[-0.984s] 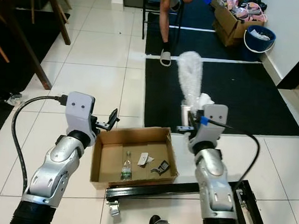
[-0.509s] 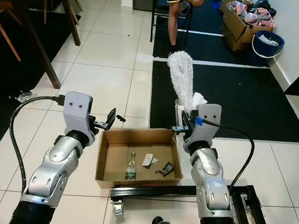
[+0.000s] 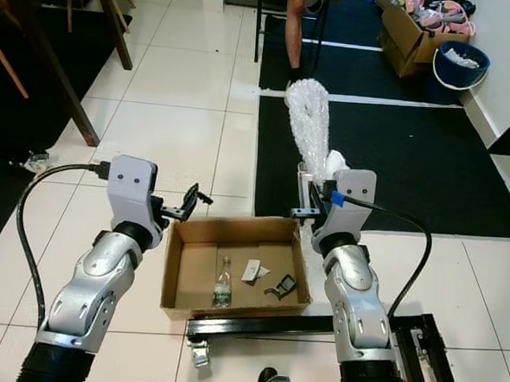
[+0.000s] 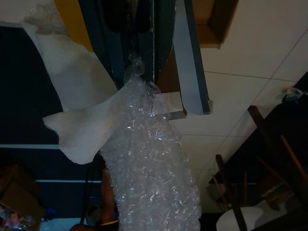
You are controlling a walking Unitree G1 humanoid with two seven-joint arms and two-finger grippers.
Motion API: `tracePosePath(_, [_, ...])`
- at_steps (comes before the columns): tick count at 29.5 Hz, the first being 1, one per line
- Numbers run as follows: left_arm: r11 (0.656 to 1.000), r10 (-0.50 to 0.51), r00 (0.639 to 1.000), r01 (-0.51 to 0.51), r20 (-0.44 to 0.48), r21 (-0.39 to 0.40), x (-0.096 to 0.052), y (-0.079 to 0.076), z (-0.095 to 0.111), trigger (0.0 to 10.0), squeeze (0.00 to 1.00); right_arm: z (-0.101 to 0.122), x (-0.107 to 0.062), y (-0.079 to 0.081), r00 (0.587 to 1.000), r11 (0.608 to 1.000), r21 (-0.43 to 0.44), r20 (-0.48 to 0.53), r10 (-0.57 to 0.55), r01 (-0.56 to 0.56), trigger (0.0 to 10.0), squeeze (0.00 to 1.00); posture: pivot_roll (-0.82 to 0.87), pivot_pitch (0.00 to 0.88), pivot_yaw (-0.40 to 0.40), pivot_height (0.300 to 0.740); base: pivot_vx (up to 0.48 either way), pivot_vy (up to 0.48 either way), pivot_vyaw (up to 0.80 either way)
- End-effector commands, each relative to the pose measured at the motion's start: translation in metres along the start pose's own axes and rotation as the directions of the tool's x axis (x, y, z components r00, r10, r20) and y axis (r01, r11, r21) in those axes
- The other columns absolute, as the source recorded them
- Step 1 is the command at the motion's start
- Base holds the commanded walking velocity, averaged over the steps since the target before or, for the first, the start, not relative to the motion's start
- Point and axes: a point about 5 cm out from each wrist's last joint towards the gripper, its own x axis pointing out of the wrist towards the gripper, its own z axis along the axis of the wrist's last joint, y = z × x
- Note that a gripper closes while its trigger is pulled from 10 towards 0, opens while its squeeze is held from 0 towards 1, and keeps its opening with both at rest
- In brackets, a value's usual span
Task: Picking trash to rubbish bin
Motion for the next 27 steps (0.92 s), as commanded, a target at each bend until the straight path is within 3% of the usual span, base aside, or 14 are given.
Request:
tracePosePath(1, [1.0, 0.001, 1.0, -0.001, -0.026, -0.002, -0.004, -0.001, -0.006, 10.0, 0.0, -0.007, -0.004, -0.003, 1.0, 1.0, 0.001, -0.019, -0.011, 0.011, 10.0, 0.0, 0.01, 0.206, -0.004, 0.74, 0.0, 0.0, 0.0])
tracePosePath(8, [1.0, 0.001, 1.0, -0.001, -0.025, 0.007, -0.003, 0.0, -0.006, 10.0, 0.0, -0.003, 0.007, -0.008, 1.0, 0.999, -0.032, 0.012, -0.02, 0.021, 10.0, 0.0, 0.01, 0.204, -0.003, 0.74, 0.0, 0.0, 0.0])
tracePosePath(12, [0.999, 0.024, 1.0, -0.024, -0.008, 0.034, 0.0, 0.005, -0.005, 10.0, 0.0, -0.002, 0.033, -0.023, 0.998, 0.997, -0.047, 0.022, -0.062, 0.063, 10.0, 0.0, 0.01, 0.208, -0.004, 0.74, 0.0, 0.0, 0.0])
tracePosePath(17, [0.996, 0.039, 0.999, -0.041, 0.021, 0.082, 0.007, 0.012, -0.003, 10.0, 0.0, -0.004, 0.053, -0.025, 1.0, 0.997, -0.076, 0.002, -0.029, 0.029, 10.0, 0.0, 0.03, 0.244, -0.031, 0.74, 0.0, 0.0, 0.0])
tracePosePath(27, [0.993, 0.063, 0.998, -0.063, 0.005, 0.099, 0.008, 0.022, -0.003, 10.0, 0.0, -0.011, 0.064, -0.023, 1.0, 0.996, -0.087, -0.027, -0.01, 0.008, 10.0, 0.0, 0.04, 0.31, -0.021, 0.74, 0.0, 0.0, 0.0])
